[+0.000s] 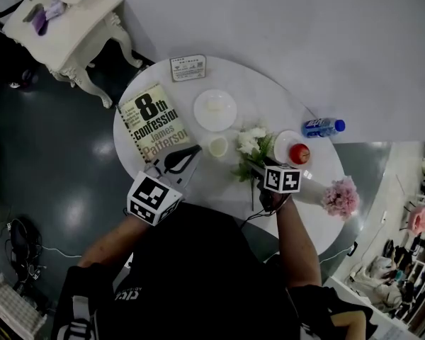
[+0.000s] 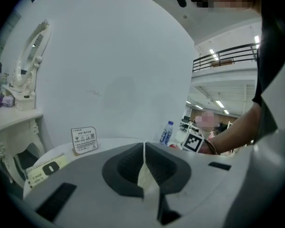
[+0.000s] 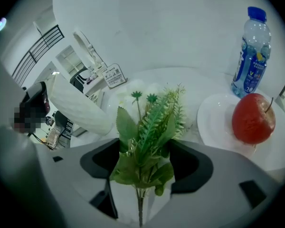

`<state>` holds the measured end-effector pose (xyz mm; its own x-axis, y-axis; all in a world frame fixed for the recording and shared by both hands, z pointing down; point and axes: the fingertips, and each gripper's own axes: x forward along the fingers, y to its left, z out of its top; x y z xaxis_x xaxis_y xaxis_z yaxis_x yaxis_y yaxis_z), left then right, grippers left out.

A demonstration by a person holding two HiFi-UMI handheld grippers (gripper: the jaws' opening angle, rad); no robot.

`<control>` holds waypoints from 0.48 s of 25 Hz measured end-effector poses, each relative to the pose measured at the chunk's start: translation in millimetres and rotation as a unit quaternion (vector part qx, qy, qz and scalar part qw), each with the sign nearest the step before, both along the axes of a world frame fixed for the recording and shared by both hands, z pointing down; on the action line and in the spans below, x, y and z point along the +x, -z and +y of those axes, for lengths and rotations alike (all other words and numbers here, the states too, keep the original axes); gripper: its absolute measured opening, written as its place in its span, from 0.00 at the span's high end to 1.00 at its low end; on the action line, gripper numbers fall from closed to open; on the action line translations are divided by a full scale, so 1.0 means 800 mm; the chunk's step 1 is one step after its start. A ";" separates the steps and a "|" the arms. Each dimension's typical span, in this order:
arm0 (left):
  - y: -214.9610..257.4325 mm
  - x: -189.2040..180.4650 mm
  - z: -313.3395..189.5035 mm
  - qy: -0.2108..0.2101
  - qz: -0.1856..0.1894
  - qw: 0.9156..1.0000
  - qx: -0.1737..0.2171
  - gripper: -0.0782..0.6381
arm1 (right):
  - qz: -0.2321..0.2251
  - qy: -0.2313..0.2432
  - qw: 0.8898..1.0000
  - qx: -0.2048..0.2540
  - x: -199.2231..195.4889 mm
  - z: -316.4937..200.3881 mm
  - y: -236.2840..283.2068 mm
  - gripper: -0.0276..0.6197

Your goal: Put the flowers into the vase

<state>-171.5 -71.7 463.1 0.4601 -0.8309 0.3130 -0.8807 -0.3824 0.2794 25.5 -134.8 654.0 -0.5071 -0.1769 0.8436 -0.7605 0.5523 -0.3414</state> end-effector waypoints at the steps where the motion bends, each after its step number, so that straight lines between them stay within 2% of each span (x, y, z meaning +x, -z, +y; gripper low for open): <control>1: -0.001 -0.001 0.000 0.001 0.001 1.000 -0.001 0.87 | 0.003 0.002 1.000 -0.003 -0.001 0.000 -0.003 0.46; 12: -0.009 -0.015 0.001 0.011 0.003 1.000 -0.012 0.87 | 0.049 0.031 0.998 -0.026 -0.010 -0.002 -0.030 0.43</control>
